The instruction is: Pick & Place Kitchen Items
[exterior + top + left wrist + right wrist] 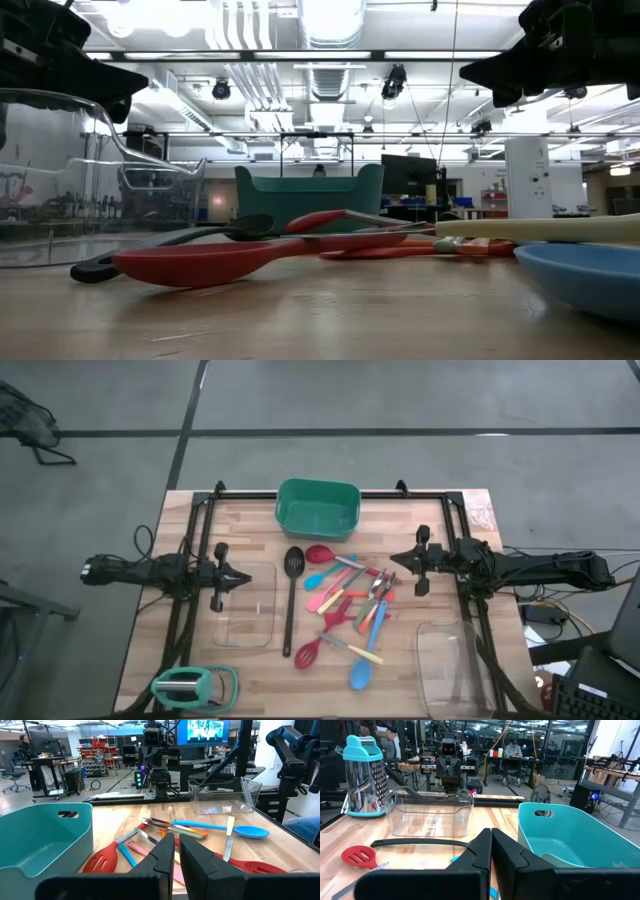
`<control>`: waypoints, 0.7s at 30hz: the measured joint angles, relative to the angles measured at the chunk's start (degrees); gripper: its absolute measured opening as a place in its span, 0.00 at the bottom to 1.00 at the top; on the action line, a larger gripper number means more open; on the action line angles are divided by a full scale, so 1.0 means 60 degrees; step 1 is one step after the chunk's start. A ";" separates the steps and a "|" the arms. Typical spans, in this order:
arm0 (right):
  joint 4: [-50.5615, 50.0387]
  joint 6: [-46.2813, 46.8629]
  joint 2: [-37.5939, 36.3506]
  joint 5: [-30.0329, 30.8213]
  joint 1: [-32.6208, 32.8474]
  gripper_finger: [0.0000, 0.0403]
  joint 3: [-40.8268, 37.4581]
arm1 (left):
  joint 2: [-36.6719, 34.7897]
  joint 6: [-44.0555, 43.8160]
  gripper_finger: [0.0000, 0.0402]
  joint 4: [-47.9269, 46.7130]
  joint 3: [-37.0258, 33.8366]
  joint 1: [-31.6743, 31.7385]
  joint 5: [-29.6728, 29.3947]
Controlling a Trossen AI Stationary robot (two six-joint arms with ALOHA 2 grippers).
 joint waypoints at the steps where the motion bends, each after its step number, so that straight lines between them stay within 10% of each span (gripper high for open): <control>1: 0.0000 0.0000 0.0000 -0.0004 0.0000 0.02 -0.0001 | 0.0000 -0.0002 0.08 -0.0003 -0.0003 -0.0002 0.0000; 21: 0.1263 0.0793 -0.0004 -0.0226 0.0000 0.02 0.0003 | 0.0000 -0.0001 0.08 -0.0004 -0.0002 -0.0002 0.0000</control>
